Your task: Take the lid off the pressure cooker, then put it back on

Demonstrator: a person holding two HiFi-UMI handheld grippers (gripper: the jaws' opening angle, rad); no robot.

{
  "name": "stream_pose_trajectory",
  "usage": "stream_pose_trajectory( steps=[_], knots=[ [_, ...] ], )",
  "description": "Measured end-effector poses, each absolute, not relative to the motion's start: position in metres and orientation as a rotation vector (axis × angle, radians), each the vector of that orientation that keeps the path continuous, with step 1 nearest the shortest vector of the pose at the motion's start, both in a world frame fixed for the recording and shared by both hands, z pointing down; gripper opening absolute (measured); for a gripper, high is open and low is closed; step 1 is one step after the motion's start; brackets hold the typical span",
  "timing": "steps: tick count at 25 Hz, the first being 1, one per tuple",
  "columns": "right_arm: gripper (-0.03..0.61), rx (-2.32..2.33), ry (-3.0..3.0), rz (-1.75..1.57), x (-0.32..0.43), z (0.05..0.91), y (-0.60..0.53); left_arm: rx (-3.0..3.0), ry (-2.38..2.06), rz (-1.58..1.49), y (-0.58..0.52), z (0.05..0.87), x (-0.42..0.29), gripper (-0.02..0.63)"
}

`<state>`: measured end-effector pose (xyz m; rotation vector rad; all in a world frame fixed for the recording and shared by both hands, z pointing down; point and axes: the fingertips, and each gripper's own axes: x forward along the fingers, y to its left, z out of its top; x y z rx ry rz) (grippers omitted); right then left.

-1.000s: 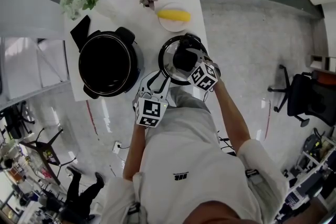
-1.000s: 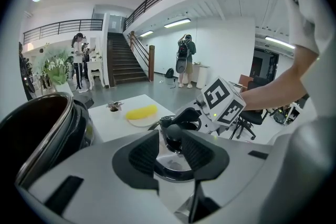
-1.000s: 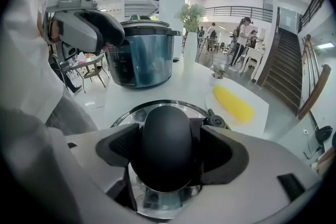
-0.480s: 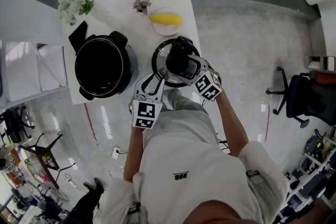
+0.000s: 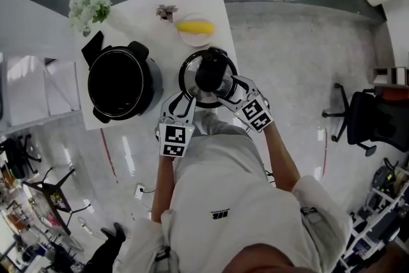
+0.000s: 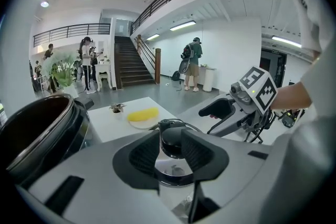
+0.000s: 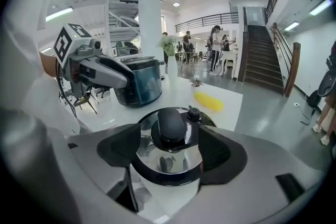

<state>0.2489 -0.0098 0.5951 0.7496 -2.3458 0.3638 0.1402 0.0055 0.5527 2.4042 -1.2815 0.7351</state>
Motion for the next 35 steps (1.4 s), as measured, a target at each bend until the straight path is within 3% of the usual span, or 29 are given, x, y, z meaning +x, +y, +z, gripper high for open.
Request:
stream_pose_trajectory(
  steps=[27, 35],
  knots=[
    [0.351, 0.546, -2.211, 0.277, 0.205, 0.66, -0.044, 2.422, -1.095, 0.784, -0.013, 0.59, 0.152, 0.14],
    [0.298, 0.487, -2.194, 0.28, 0.194, 0.672, -0.047, 2.413, -1.092, 0.786, -0.015, 0.593, 0.142, 0.14]
  ],
)
